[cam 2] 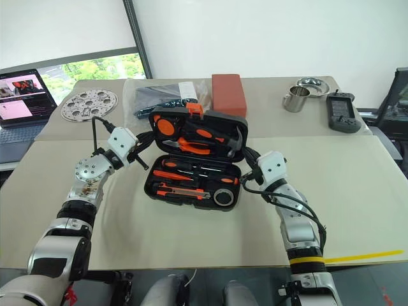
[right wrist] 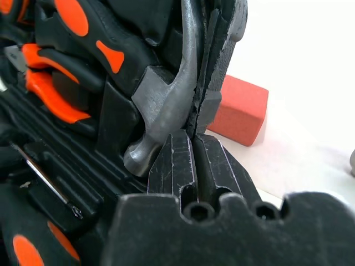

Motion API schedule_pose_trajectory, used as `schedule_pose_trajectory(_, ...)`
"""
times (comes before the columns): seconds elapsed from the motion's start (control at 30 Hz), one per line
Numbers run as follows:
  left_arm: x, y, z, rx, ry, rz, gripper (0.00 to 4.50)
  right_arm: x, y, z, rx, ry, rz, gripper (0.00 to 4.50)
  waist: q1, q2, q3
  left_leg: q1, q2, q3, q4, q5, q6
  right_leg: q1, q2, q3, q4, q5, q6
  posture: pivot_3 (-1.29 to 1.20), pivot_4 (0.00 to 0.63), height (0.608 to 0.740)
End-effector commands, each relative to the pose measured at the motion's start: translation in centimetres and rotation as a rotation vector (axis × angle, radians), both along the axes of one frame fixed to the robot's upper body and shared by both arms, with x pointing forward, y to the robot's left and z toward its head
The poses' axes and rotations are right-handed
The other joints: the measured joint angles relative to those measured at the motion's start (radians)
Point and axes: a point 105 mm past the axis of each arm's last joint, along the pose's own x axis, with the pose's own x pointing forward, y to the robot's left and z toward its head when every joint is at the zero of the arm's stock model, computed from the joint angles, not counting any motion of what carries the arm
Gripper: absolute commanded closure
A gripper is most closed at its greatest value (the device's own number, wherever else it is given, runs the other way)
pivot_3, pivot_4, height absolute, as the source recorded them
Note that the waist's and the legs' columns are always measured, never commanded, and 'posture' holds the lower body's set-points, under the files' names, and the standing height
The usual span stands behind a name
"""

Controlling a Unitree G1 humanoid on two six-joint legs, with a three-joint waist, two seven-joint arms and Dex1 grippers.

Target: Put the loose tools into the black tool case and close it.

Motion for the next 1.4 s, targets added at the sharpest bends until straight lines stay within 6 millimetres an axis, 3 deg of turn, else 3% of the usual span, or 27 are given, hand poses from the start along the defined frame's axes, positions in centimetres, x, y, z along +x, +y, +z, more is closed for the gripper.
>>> schedule_pose_trajectory(0.03, -0.3, -0.4, 1.2, 0.066, -0.081, -0.044, 4.12, -1.3, 1.5, 3.3, -0.035, -0.193, 0.088, 4.5, -0.001, 0.0, 0.0, 0.001, 0.0, 0.0, 0.0, 0.0, 0.0, 0.0, 0.0, 0.0, 0.0, 0.0, 0.0, 0.0, 0.15, 0.74)
schedule_pose_trajectory(0.13, -1.2, -0.5, 0.8, 0.138, -0.121, -0.087, 3.53, -2.9, 2.2, 3.3, -0.147, -0.294, 0.151, 4.5, -0.001, 0.0, 0.0, 0.002, 0.0, 0.0, 0.0, 0.0, 0.0, 0.001, 0.0, 0.0, 0.0, 0.0, 0.0, 0.0, 0.15, 0.74)
schedule_pose_trajectory(0.17, -1.8, -0.4, 0.5, 0.181, -0.142, -0.108, 2.96, -3.7, 2.4, 3.2, -0.196, -0.342, 0.178, 4.5, -0.001, 0.0, 0.0, 0.002, 0.0, 0.001, 0.0, 0.0, 0.0, 0.001, 0.0, 0.0, 0.0, 0.0, 0.0, 0.0, 0.15, 0.74)
schedule_pose_trajectory(0.3, -5.6, 0.0, -1.8, 0.485, -0.282, -0.278, 1.63, -7.2, 3.1, 1.2, -0.515, -0.533, 0.334, 4.5, -0.003, 0.0, 0.0, 0.005, 0.0, 0.003, -0.001, -0.001, 0.001, 0.001, -0.001, 0.001, 0.0, 0.0, 0.0, 0.0, 0.15, 0.74)
schedule_pose_trajectory(0.4, -8.3, 1.6, -2.7, 0.683, -0.393, -0.374, 0.53, -8.6, 1.8, -0.4, -0.673, -0.609, 0.402, 4.5, -0.004, 0.0, 0.0, 0.007, 0.001, 0.005, -0.002, -0.002, 0.003, 0.002, -0.002, 0.001, -0.005, 0.0, 0.0, 0.0, 0.15, 0.74)
schedule_pose_trajectory(0.43, -8.3, 2.6, -2.8, 0.713, -0.392, -0.352, 0.27, -8.4, 0.7, -0.7, -0.686, -0.601, 0.376, 3.77, -0.002, -0.001, 0.0, 0.008, 0.001, 0.006, -0.003, -0.002, 0.003, 0.003, -0.004, 0.001, -0.007, 0.0, 0.0, 0.0, 0.15, 0.74)
schedule_pose_trajectory(0.47, -8.0, 3.7, -2.8, 0.74, -0.375, -0.309, 0.0, -8.1, -0.5, -1.0, -0.692, -0.569, 0.34, 3.45, -0.003, -0.001, 0.0, 0.01, 0.001, 0.006, -0.004, -0.003, 0.004, 0.004, -0.009, 0.001, -0.008, 0.0, 0.0, 0.0, 0.15, 0.74)
schedule_pose_trajectory(0.5, -7.5, 5.1, -2.7, 0.752, -0.343, -0.243, 0.0, -7.9, -1.9, -1.8, -0.71, -0.511, 0.317, 3.21, -0.001, -0.001, 0.0, 0.013, 0.001, 0.008, -0.005, -0.003, 0.004, 0.006, -0.011, 0.001, -0.008, 0.0, 0.0, 0.0, 0.15, 0.74)
schedule_pose_trajectory(0.57, -5.1, 11.4, -2.6, 0.686, -0.04, 0.07, 0.0, -8.2, -6.6, -5.1, -0.743, -0.217, 0.269, 2.51, 0.004, -0.001, 0.001, 0.017, 0.0, 0.01, -0.006, -0.002, 0.005, 0.012, -0.017, -0.001, -0.009, -0.001, -0.001, 0.0, 0.15, 0.74)
schedule_pose_trajectory(0.6, -4.9, 13.7, -3.0, 0.559, 0.144, 0.162, 0.0, -8.7, -8.4, -6.5, -0.708, -0.05, 0.249, 2.51, 0.002, -0.001, 0.001, 0.019, 0.0, 0.015, -0.006, -0.001, 0.007, 0.015, -0.017, -0.002, -0.011, -0.001, -0.001, 0.0, 0.15, 0.74)
schedule_pose_trajectory(0.63, -5.1, 14.9, -3.6, 0.421, 0.305, 0.189, 0.0, -9.1, -9.5, -7.4, -0.63, 0.098, 0.236, 2.51, 0.002, -0.002, 0.002, 0.023, 0.0, 0.025, -0.006, -0.001, 0.01, 0.019, -0.018, -0.004, -0.012, -0.002, -0.003, 0.0, 0.15, 0.74)
schedule_pose_trajectory(0.7, -5.6, 15.2, -3.9, 0.257, 0.468, 0.144, 0.0, -10.1, -9.6, -8.1, -0.483, 0.278, 0.276, 2.51, -0.008, -0.007, 0.001, 0.025, 0.0, 0.032, -0.006, -0.001, 0.012, 0.021, -0.021, -0.007, -0.014, -0.002, -0.003, 0.0, 0.15, 0.74)
schedule_pose_trajectory(0.8, -5.6, 14.8, -3.1, 0.166, 0.507, 0.098, 0.0, -11.3, -8.5, -7.3, -0.264, 0.429, 0.392, 2.51, -0.016, -0.009, 0.0, 0.027, 0.001, 0.034, -0.006, -0.003, 0.013, 0.023, -0.026, -0.015, -0.015, -0.002, -0.003, 0.0, 0.15, 0.74)
schedule_pose_trajectory(0.9, -4.7, 12.0, -1.6, -0.001, 0.527, -0.027, 0.0, -11.2, -7.3, -4.7, -0.013, 0.485, 0.456, 2.51, -0.017, -0.009, 0.0, 0.026, 0.002, 0.033, -0.005, -0.002, 0.013, 0.022, -0.033, -0.023, -0.014, -0.002, -0.003, 0.0, 0.15, 0.74)
schedule_pose_trajectory(1.13, -5.6, 4.1, 2.4, -0.156, 0.571, -0.378, 0.0, -11.5, -2.9, -0.4, 0.084, 0.406, 0.652, 2.51, -0.016, -0.009, 0.0, 0.023, 0.002, 0.029, -0.004, -0.002, 0.013, 0.02, -0.033, -0.029, -0.014, -0.002, -0.003, 0.0, 0.15, 0.74)
schedule_pose_trajectory(1.23, -6.9, 1.7, 2.2, -0.078, 0.597, -0.473, 0.0, -13.1, -1.3, -1.2, -0.027, 0.477, 0.764, 2.51, -0.008, -0.007, -0.001, 0.022, 0.001, 0.029, -0.004, -0.003, 0.014, 0.02, -0.032, -0.028, -0.015, -0.002, -0.003, 0.0, 0.15, 0.74)
schedule_pose_trajectory(1.4, -9.1, -1.6, 0.3, 0.173, 0.597, -0.607, 0.0, -17.5, 0.7, -3.9, -0.179, 0.698, 0.961, 2.51, 0.003, -0.007, -0.001, 0.02, 0.001, 0.029, -0.003, -0.003, 0.015, 0.02, -0.032, -0.027, -0.017, -0.002, -0.003, 0.0, 0.15, 0.74)
